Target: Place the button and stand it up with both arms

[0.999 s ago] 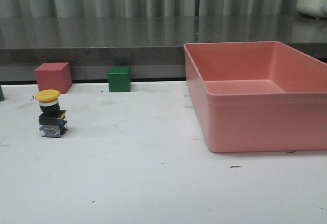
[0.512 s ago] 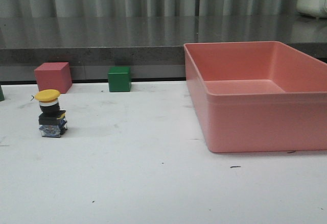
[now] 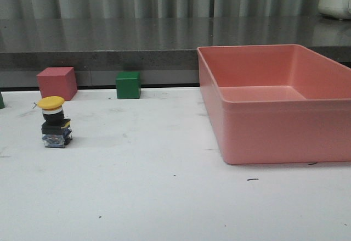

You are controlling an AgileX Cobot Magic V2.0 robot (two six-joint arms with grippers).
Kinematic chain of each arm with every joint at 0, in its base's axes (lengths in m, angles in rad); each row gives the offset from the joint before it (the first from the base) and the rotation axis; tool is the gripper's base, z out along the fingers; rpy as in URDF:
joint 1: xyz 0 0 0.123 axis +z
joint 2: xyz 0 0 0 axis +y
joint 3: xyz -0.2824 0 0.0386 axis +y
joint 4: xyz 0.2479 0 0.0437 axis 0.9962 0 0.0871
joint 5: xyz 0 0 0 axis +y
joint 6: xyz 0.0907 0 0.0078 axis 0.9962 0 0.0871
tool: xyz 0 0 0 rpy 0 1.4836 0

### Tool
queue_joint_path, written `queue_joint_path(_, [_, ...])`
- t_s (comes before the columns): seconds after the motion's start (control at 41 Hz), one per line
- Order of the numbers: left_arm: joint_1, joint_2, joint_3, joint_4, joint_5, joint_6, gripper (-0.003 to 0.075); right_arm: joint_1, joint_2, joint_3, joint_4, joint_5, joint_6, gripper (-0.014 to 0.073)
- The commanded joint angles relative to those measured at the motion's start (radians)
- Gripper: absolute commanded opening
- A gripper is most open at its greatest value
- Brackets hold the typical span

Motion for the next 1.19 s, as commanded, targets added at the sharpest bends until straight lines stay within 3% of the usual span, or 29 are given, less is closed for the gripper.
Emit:
queue_joint_path(0.0, [-0.006, 0.003, -0.034, 0.004, -0.068, -0.003, -0.0020, -0.005, 0.011, -0.022, 0.008, -0.072, -0.008, -0.0063])
queue_joint_path(0.731, [0.006, -0.011, -0.011, 0.008, -0.095, -0.003, -0.0020, -0.005, 0.011, -0.022, 0.007, -0.072, -0.008, -0.0068])
queue_joint_path(0.877, [0.147, -0.075, 0.074, -0.007, -0.197, -0.003, -0.0020, -0.005, 0.011, -0.022, 0.007, -0.071, -0.008, -0.0068])
queue_joint_path(1.048, [0.370, -0.221, 0.252, -0.186, -0.406, 0.009, -0.0020, -0.005, 0.011, -0.022, 0.007, -0.071, -0.008, -0.0068])
queue_joint_path(1.17, [0.471, -0.340, 0.404, -0.396, -0.553, 0.225, -0.0020, -0.005, 0.011, -0.022, 0.007, -0.071, -0.008, -0.0068])
